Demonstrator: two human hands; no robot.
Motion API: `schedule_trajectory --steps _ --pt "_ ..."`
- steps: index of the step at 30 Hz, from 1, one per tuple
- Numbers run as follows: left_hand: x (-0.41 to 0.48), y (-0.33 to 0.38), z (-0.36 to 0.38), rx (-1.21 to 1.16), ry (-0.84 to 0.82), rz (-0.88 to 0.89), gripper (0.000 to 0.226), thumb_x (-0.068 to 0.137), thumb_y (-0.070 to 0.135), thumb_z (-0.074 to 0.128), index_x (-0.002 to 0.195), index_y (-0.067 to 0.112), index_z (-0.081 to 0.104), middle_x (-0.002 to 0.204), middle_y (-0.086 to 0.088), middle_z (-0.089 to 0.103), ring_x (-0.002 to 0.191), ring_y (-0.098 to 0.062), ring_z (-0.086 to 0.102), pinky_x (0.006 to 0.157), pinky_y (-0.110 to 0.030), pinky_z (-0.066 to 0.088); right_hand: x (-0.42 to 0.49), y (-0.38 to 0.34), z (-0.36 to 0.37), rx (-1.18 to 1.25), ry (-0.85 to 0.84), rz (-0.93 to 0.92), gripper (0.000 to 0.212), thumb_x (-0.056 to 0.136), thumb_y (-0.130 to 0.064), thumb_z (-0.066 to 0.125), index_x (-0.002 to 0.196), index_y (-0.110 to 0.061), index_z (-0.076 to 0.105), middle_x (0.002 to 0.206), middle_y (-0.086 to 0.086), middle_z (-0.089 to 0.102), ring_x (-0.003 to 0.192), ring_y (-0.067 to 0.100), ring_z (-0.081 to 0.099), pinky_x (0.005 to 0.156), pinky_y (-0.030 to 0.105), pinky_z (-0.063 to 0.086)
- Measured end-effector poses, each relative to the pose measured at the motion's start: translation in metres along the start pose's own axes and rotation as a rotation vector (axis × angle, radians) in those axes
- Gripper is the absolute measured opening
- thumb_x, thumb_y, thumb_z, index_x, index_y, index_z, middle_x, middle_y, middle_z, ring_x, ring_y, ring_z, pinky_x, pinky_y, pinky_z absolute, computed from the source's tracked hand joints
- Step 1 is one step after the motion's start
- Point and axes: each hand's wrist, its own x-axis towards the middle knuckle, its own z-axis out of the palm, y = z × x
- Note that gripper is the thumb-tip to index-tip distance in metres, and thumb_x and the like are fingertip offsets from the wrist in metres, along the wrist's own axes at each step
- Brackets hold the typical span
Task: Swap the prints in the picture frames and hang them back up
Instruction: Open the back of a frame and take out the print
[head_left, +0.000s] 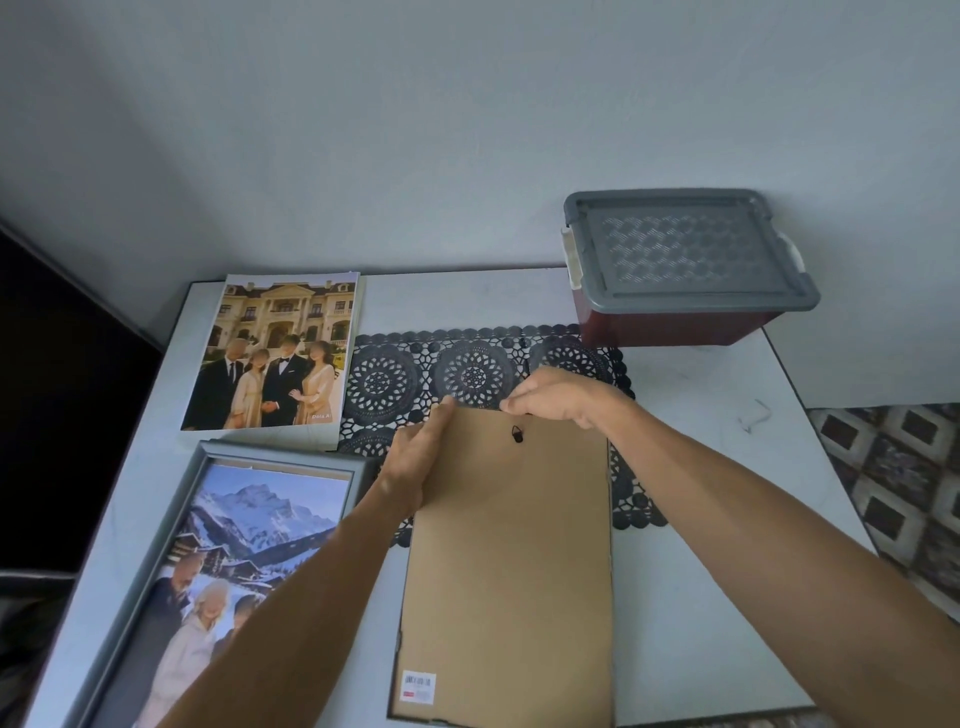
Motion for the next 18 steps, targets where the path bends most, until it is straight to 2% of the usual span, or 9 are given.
schedule_trajectory --steps 3,6,8,11,13,15,18 --pt "0.005 0.001 0.000 0.116 0.077 0.082 0.054 0.090 0.061 0.055 0.095 0.008 0.066 0.090 -0.003 0.062 0.087 -0.020 0.060 0.083 -0.037 0.051 -0.006 0.008 0.000 -0.043 0.074 -0.090 0.033 0.096 -0.032 0.062 0.124 -0.014 0.068 0.134 0.002 0.062 0.124 0.018 0.056 0.105 0.028 0.039" --pt "0.007 0.003 0.000 0.215 0.126 0.162 0.042 0.099 0.049 0.049 0.092 0.009 0.060 0.082 -0.004 0.053 0.077 -0.018 0.050 0.067 -0.032 0.041 -0.017 0.018 -0.008 -0.095 0.126 -0.100 0.030 0.099 -0.031 0.058 0.123 -0.017 0.069 0.136 0.002 0.062 0.124 0.017 0.056 0.105 0.029 0.040" --pt "0.010 0.002 0.000 0.289 0.161 0.195 0.037 0.101 0.043 0.045 0.093 0.010 0.059 0.080 -0.003 0.053 0.078 -0.019 0.050 0.064 -0.032 0.038 -0.023 0.026 -0.015 -0.175 0.109 -0.052 0.031 0.101 -0.030 0.055 0.126 -0.015 0.067 0.141 0.003 0.057 0.128 0.021 0.053 0.107 0.032 0.040" --pt "0.009 -0.003 0.003 0.486 0.203 0.190 0.036 0.101 0.039 0.043 0.114 0.010 0.059 0.093 -0.006 0.059 0.090 -0.025 0.054 0.074 -0.033 0.040 -0.030 0.038 -0.019 -0.208 0.044 0.034 0.030 0.101 -0.027 0.055 0.127 -0.017 0.066 0.142 0.002 0.055 0.127 0.025 0.054 0.100 0.037 0.049" --pt "0.009 -0.003 0.009 0.626 0.215 0.180 0.037 0.099 0.036 0.045 0.123 0.009 0.055 0.111 -0.012 0.059 0.101 -0.032 0.055 0.086 -0.040 0.047 -0.030 0.046 -0.018 -0.221 0.033 0.025 0.028 0.098 -0.023 0.060 0.125 -0.018 0.067 0.140 0.002 0.057 0.123 0.023 0.057 0.099 0.039 0.051" --pt "0.005 -0.002 0.017 0.757 0.232 0.190 0.042 0.097 0.035 0.047 0.129 0.009 0.050 0.129 -0.017 0.048 0.115 -0.036 0.050 0.099 -0.047 0.043 -0.030 0.051 -0.016 -0.217 0.039 0.014 0.030 0.096 -0.022 0.063 0.125 -0.015 0.067 0.136 0.003 0.060 0.117 0.021 0.060 0.100 0.042 0.051" --pt "-0.004 0.001 0.026 0.970 0.294 0.338 0.039 0.097 0.034 0.049 0.133 0.018 0.048 0.140 -0.013 0.035 0.127 -0.036 0.036 0.105 -0.049 0.034 -0.033 0.057 -0.014 -0.180 0.055 0.005 0.029 0.097 -0.025 0.061 0.125 -0.019 0.066 0.135 0.001 0.060 0.114 0.020 0.061 0.102 0.043 0.050"
